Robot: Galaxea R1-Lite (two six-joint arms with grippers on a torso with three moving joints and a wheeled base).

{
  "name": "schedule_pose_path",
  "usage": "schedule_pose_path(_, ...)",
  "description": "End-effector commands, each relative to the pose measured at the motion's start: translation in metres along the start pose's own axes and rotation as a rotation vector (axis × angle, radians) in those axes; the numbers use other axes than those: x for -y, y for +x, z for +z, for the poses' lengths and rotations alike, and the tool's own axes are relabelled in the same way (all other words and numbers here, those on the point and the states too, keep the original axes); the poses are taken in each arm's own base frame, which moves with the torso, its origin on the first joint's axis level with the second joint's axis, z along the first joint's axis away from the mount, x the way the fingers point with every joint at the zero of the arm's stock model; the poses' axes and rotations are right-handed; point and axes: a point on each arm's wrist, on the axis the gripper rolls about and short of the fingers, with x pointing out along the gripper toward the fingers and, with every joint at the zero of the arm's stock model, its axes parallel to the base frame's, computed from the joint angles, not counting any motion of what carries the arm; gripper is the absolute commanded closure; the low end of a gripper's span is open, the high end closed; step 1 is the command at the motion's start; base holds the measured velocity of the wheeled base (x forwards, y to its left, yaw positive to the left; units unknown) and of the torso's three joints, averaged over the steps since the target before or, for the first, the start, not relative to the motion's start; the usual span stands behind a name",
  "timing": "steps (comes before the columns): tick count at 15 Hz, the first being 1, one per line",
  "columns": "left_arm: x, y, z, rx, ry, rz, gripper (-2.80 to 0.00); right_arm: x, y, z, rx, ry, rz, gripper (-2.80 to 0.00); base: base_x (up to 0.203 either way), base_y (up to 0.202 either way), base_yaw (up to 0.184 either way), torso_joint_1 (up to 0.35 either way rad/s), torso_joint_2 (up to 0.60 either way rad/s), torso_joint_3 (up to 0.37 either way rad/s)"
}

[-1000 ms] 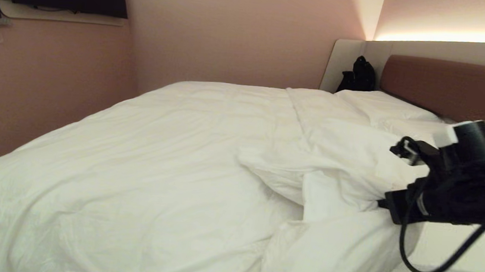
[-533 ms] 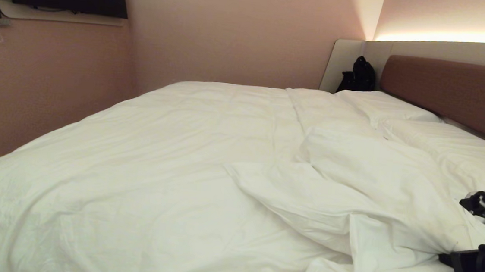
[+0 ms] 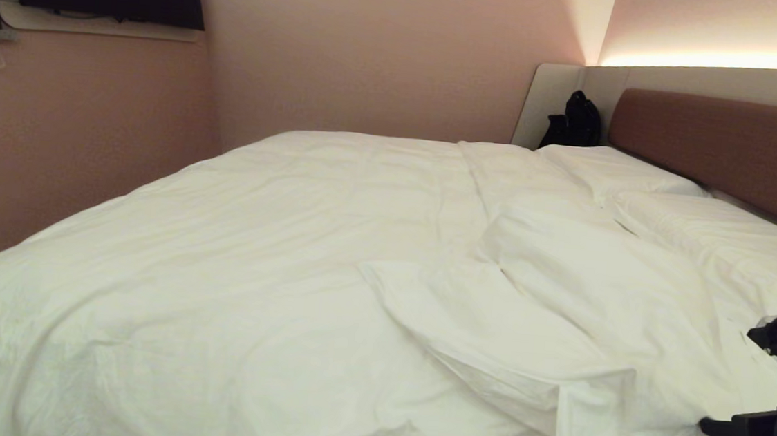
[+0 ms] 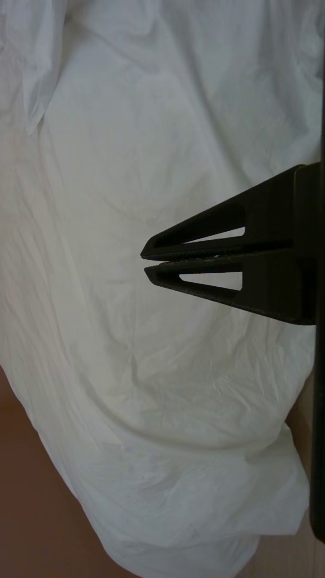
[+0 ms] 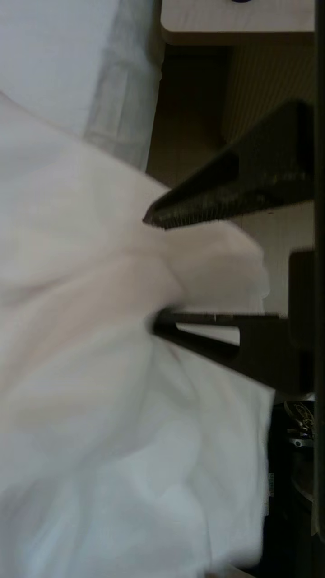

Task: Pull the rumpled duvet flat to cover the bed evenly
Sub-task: Flatten the corners of the folded blanket

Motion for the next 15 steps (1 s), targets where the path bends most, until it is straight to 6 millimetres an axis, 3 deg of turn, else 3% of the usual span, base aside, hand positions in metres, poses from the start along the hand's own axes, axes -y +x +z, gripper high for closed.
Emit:
schedule_pose_path(1, 0.0, 0.0, 0.0, 0.0, 0.0, 0.0, 0.0, 0.001, -0.013, -0.002, 0.054, -0.004, 0.017, -2.8, 0.0, 0.0, 0.0, 0.0, 0.0, 0.0)
schedule_pose_path(4, 0.0, 0.0, 0.0, 0.0, 0.0, 0.0, 0.0, -0.002, -0.045, -0.004, 0.202, -0.044, 0.08, -2.8, 0.0, 0.0, 0.0, 0.0, 0.0, 0.0)
schedule_pose_path(6, 0.0, 0.0, 0.0, 0.001, 0.0, 0.0, 0.0, -0.004, -0.057, 0.006, 0.267, -0.071, 0.107, -2.8, 0.0, 0.0, 0.0, 0.0, 0.0, 0.0)
schedule_pose_path(11, 0.0, 0.0, 0.0, 0.0, 0.0, 0.0, 0.0, -0.017, -0.042, 0.063, 0.273, -0.076, 0.137, -2.8, 0.0, 0.0, 0.0, 0.0, 0.0, 0.0)
schedule_pose_path(12, 0.0, 0.0, 0.0, 0.0, 0.0, 0.0, 0.0, -0.02, -0.038, 0.077, 0.28, -0.074, 0.143, 0.0, 0.0, 0.0, 0.0, 0.0, 0.0, 0.0)
schedule_pose_path(15, 0.0, 0.0, 0.0, 0.0, 0.0, 0.0, 0.0, -0.028, -0.026, 0.115, 0.313, -0.074, 0.179, 0.0, 0.0, 0.0, 0.0, 0.0, 0.0, 0.0)
